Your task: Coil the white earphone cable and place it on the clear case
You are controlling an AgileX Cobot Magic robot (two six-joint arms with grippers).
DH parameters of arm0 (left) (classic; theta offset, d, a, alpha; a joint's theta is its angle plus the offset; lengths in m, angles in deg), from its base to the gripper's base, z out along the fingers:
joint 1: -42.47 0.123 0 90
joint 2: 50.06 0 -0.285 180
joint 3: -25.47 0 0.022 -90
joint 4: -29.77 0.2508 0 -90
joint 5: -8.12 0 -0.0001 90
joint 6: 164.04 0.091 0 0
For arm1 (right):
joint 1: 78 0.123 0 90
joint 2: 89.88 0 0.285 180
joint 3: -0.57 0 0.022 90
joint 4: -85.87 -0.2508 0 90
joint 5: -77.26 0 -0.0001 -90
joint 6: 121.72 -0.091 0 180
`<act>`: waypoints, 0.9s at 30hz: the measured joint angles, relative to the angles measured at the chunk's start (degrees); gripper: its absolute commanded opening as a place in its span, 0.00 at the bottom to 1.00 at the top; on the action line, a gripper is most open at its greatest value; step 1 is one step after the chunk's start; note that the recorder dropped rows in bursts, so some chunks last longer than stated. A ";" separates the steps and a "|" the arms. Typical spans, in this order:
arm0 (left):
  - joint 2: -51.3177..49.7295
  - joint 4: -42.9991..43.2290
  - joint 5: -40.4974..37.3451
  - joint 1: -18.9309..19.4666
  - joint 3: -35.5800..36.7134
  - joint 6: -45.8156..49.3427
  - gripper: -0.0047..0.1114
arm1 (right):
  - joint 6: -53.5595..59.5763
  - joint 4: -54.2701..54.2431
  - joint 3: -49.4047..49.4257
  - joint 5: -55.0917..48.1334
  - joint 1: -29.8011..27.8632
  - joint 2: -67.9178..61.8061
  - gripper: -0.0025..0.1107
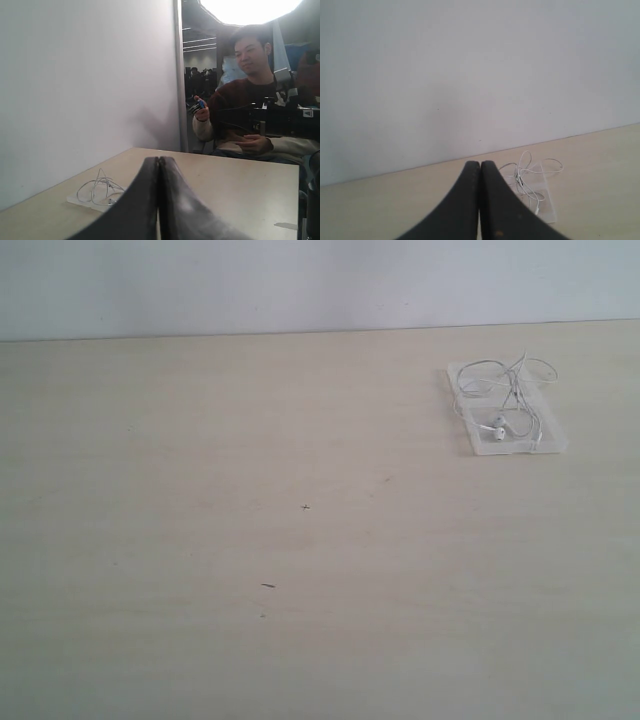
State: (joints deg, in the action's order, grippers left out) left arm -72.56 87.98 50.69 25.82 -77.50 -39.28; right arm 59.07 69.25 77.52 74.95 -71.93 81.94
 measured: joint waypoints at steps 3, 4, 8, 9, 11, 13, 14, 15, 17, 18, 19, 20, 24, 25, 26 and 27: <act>0.00 0.00 0.00 0.00 0.00 0.00 0.04 | 0.00 0.00 0.00 0.00 0.00 0.00 0.02; 0.00 0.00 0.00 0.00 0.00 0.00 0.04 | 0.00 0.00 0.00 0.00 0.00 0.00 0.02; 0.00 0.00 0.00 0.00 0.00 0.00 0.04 | 0.00 0.00 0.00 0.00 0.00 0.00 0.02; 0.00 0.00 0.00 0.00 0.00 0.00 0.04 | 0.00 0.00 0.00 0.00 0.00 0.00 0.02; 0.00 0.00 0.00 0.00 0.00 -0.24 0.04 | 0.00 0.00 0.00 0.00 0.00 0.00 0.02; 0.85 0.80 -0.83 0.28 0.00 0.01 0.04 | 0.00 0.00 0.00 0.00 0.00 0.00 0.02; 2.01 1.94 -2.33 0.57 0.00 0.17 0.04 | 0.00 0.00 0.00 0.00 0.00 0.00 0.02; 3.57 3.07 -4.16 1.06 0.00 0.01 0.04 | 0.00 0.00 0.00 0.00 0.00 0.00 0.02; 7.32 5.93 -10.38 2.11 0.00 -3.61 0.04 | 0.00 0.00 0.00 -0.10 0.00 0.00 0.02; 9.05 6.86 -13.17 2.52 0.00 -5.83 0.04 | 0.00 0.00 0.00 -0.10 0.00 0.00 0.02; 11.26 7.45 -16.60 3.16 0.00 -8.64 0.04 | 0.00 0.00 0.00 -0.10 0.00 0.00 0.02; 12.88 7.55 -19.67 3.72 0.00 -11.08 0.04 | 0.00 0.00 0.00 -0.10 0.00 0.00 0.02; 14.38 8.10 -27.26 7.13 0.00 -14.61 0.04 | 0.00 0.00 0.00 -0.10 0.00 0.00 0.02; 14.38 8.10 -28.57 8.22 0.00 -15.09 0.04 | 0.00 0.00 0.00 -0.10 0.00 0.00 0.02; 14.38 8.10 -29.45 9.24 0.00 -15.23 0.04 | 0.00 0.00 0.00 -0.10 0.00 0.00 0.02; 14.38 8.10 -30.01 10.03 0.00 -15.48 0.04 | 0.00 0.00 0.00 -0.10 0.00 0.00 0.02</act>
State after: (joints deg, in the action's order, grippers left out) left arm -58.19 96.08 20.68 35.86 -77.50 -54.76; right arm 59.07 69.25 77.52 74.85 -71.93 81.94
